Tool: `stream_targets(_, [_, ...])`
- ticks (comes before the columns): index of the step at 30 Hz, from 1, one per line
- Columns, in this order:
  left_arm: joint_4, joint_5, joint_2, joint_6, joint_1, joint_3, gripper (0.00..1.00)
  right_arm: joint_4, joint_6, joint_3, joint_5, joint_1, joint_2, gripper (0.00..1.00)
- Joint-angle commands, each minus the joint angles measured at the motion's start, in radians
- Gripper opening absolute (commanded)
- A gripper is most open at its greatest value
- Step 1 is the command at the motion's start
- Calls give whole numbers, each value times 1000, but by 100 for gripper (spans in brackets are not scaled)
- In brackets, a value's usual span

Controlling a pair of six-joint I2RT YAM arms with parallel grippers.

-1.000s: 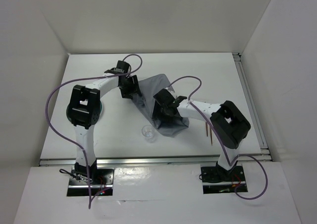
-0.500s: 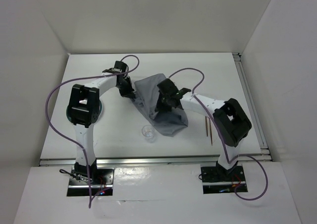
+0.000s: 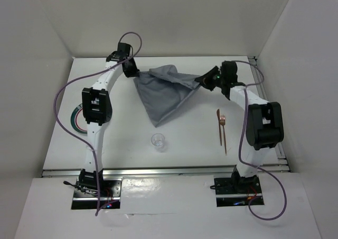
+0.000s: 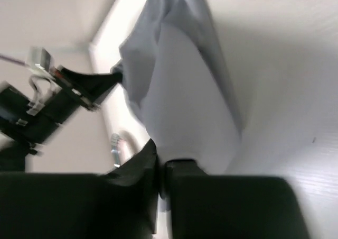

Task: Set the dinner table for one person

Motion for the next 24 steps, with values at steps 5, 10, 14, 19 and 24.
stream_targets(5, [30, -89, -36, 51, -5, 60, 76, 489, 320, -343, -313, -83, 25, 71])
stream_targets(10, [-46, -109, -102, 113, -5, 92, 93, 331, 133, -367, -348, -83, -88, 81])
stream_targets(14, [-78, -89, -264, 124, -5, -56, 85, -60, -169, -161, -290, -10, -160, 80])
stream_targets(19, [-58, 93, -533, 52, -15, -560, 73, -298, -417, -42, 4, 86, -212, 70])
stream_targets(24, [110, 292, -638, -68, -92, -943, 79, -396, -476, -5, 155, 109, -212, 68])
